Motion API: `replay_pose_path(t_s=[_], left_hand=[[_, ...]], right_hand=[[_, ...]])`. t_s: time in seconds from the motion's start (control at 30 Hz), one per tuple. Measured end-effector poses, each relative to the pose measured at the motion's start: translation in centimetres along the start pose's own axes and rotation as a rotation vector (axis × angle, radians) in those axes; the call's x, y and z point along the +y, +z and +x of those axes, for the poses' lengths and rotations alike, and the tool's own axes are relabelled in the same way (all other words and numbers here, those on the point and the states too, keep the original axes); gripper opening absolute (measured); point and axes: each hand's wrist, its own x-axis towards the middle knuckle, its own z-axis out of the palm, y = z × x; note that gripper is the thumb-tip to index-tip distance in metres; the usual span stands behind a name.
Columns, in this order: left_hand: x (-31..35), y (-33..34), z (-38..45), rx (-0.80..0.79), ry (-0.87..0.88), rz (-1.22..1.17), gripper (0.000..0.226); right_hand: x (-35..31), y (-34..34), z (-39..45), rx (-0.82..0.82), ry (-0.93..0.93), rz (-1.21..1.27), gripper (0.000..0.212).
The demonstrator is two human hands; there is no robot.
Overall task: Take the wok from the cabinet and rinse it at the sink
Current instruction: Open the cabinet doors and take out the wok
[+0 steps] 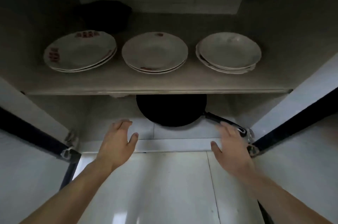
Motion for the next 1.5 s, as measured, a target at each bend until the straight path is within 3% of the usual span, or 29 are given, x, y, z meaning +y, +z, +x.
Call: replay_pose_path(t_s=[0.43, 0.73, 0.9, 1.17, 1.33, 1.5], left_hand=[[-2.6, 7.0, 7.0, 0.165, 0.186, 0.139, 0.049], [-4.7, 9.0, 9.1, 0.186, 0.244, 0.129, 0.043], [-4.5, 10.4, 11.0, 0.224, 0.361, 0.145, 0.042], [-4.8, 13.3, 13.2, 0.270, 0.506, 0.138, 0.022], [-5.1, 14.3, 13.3, 0.297, 0.551, 0.121, 0.026], [-5.9, 15.7, 13.9, 0.359, 0.600, 0.149, 0.007]], right_hand=[[3.6, 8.0, 6.1, 0.174, -0.111, -0.056, 0.058], [5.3, 10.2, 7.7, 0.180, -0.137, -0.154, 0.058], [5.8, 11.1, 9.9, 0.177, -0.133, -0.252, 0.062], [8.0, 13.1, 11.1, 0.176, -0.090, -0.351, 0.068], [9.2, 13.5, 11.8, 0.210, -0.126, -0.385, 0.071], [9.6, 13.5, 12.5, 0.288, -0.106, -0.348, 0.074]])
